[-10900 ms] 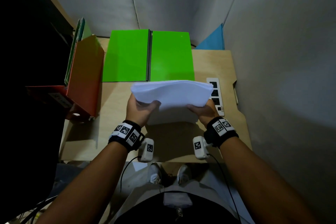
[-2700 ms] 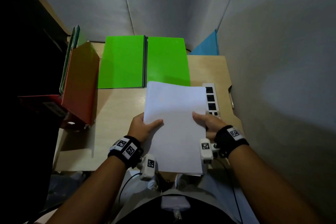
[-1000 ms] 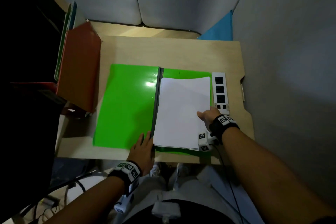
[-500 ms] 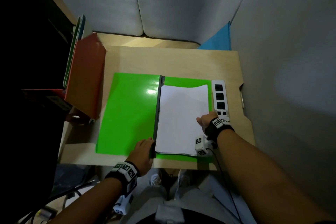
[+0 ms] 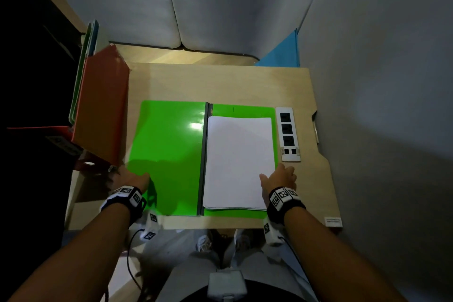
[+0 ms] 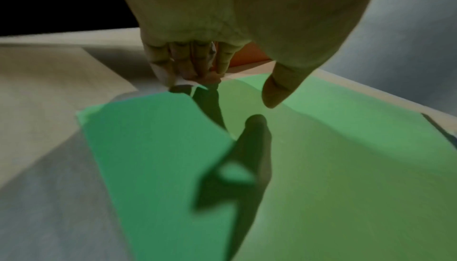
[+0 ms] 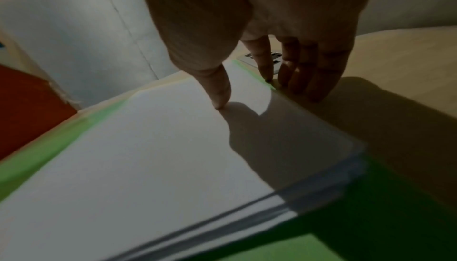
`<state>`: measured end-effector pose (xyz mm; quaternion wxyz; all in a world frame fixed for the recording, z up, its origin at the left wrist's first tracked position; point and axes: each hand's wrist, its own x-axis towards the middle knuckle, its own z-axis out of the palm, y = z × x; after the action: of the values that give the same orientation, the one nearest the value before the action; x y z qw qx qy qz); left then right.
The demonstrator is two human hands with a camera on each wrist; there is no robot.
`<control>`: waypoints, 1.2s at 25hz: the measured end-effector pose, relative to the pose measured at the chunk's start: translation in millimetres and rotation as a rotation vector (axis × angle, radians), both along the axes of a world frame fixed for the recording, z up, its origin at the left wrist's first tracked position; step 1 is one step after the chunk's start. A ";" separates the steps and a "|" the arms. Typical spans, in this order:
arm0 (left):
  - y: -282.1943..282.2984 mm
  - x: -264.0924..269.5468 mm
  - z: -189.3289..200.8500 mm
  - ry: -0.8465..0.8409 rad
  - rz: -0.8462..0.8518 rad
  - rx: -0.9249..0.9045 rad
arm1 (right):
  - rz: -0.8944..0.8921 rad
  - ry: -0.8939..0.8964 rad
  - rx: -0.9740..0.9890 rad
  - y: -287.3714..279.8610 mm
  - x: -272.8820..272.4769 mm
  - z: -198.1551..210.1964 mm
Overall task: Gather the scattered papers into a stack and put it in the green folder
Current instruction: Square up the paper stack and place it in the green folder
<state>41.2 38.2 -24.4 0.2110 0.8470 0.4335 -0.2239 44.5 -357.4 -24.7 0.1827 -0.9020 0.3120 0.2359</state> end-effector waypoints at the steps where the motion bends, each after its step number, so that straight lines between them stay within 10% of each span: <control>1: 3.4 3.2 0.1 -0.002 0.009 0.006 | -0.011 0.004 0.016 0.5 0.5 0.0; 10: -22.6 -3.9 115.3 -0.291 -0.229 -0.033 | -0.039 0.032 0.164 -18.7 6.1 6.1; 14: -114.7 -35.3 186.5 -0.603 -0.255 -0.594 | 0.054 -0.028 0.268 -25.0 4.9 13.6; 16: -155.5 -41.4 169.0 -0.490 -0.423 -0.756 | 0.107 -0.031 0.335 -28.6 3.8 19.6; 22: -178.0 -34.9 32.0 0.128 -1.087 -0.091 | 0.117 0.005 0.311 -62.3 -2.3 25.6; 25: -167.0 -43.8 8.7 0.151 -1.156 0.002 | 0.162 -0.022 0.290 -66.8 -19.3 29.0; 30: -160.6 -49.6 1.2 0.065 -1.202 0.051 | 0.742 0.195 0.017 -32.4 -68.4 12.0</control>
<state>-8.4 -122.4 -23.2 0.0140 0.9412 -0.1100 -0.3192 -23.9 -389.8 -12.7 0.0618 -0.9254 -0.0216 0.3732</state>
